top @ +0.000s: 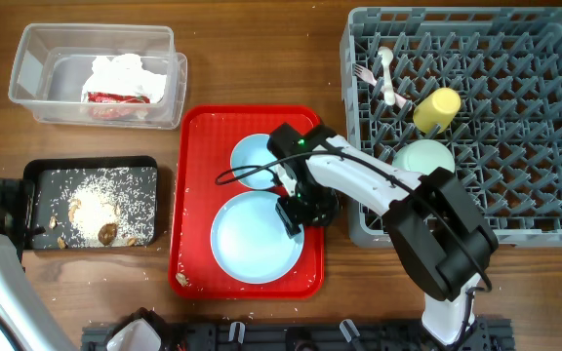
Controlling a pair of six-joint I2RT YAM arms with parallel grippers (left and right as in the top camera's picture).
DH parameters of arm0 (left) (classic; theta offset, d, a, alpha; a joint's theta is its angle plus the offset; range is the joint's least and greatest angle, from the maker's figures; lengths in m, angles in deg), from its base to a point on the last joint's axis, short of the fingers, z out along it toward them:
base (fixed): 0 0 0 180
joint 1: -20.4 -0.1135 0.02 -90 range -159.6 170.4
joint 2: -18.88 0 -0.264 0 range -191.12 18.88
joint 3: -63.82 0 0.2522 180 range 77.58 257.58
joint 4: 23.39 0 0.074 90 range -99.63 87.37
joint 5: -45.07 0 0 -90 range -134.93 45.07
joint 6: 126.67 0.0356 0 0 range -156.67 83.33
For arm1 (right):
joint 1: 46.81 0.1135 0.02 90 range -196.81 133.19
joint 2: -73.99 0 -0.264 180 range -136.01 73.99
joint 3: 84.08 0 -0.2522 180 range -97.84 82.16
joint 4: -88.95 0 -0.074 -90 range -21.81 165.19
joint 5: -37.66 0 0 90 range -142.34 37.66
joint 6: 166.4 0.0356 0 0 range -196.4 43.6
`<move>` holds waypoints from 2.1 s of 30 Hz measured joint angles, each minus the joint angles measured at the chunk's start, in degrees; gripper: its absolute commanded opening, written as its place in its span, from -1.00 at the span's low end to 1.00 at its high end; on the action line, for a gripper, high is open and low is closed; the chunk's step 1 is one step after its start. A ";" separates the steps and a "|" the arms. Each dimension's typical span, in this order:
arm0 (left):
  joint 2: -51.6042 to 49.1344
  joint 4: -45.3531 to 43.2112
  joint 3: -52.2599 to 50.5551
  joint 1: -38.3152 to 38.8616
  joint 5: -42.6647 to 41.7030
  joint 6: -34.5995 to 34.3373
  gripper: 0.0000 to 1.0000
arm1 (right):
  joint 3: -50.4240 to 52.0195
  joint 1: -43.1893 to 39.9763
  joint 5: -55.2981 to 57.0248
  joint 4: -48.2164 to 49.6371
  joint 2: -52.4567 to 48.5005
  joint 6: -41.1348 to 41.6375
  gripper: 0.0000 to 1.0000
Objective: Sort waste into correct bins and load items into the dishwasher rack
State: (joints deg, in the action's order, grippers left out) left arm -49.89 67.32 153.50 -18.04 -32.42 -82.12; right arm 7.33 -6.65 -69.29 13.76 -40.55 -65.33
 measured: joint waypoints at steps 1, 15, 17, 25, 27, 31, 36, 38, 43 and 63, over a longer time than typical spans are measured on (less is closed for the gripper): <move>0.00 0.02 0.00 0.00 0.00 0.00 1.00 | 0.70 0.13 -0.22 0.66 0.00 0.42 -0.10; 0.00 0.00 0.00 0.00 0.00 0.00 1.00 | 1.44 0.68 -2.12 2.12 0.00 8.00 -0.91; 0.00 0.00 0.00 0.00 0.00 0.00 1.00 | 0.66 0.57 -2.14 0.26 0.02 8.22 -0.91; 0.00 0.02 0.00 0.00 0.00 0.00 1.00 | -0.24 -4.74 -0.63 -2.84 11.17 8.39 -0.91; 0.00 0.02 0.00 0.00 -0.02 0.00 1.00 | -0.35 -7.54 0.28 -2.86 16.72 8.39 -0.91; 0.00 0.00 0.00 0.00 0.00 0.00 1.00 | -1.16 -14.78 3.96 -3.10 28.15 9.18 -0.91; 0.00 0.02 0.00 0.00 0.00 0.00 1.00 | -1.18 -22.34 15.85 -3.87 35.04 16.52 -0.91; 0.00 0.00 0.02 0.00 0.00 0.00 1.00 | -1.18 -24.28 23.69 -5.09 36.57 22.58 -0.91; 0.00 0.00 0.00 0.00 0.00 0.00 1.00 | -1.18 -24.90 38.71 -8.81 36.87 35.95 -0.91; 0.00 0.00 0.02 0.00 0.00 0.00 1.00 | -1.18 -20.26 48.02 -9.73 27.41 48.28 -0.92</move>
State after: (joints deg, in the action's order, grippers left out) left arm -49.89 67.32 153.53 -18.04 -32.42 -82.12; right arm 6.15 -26.91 -21.27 4.03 -13.14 -17.05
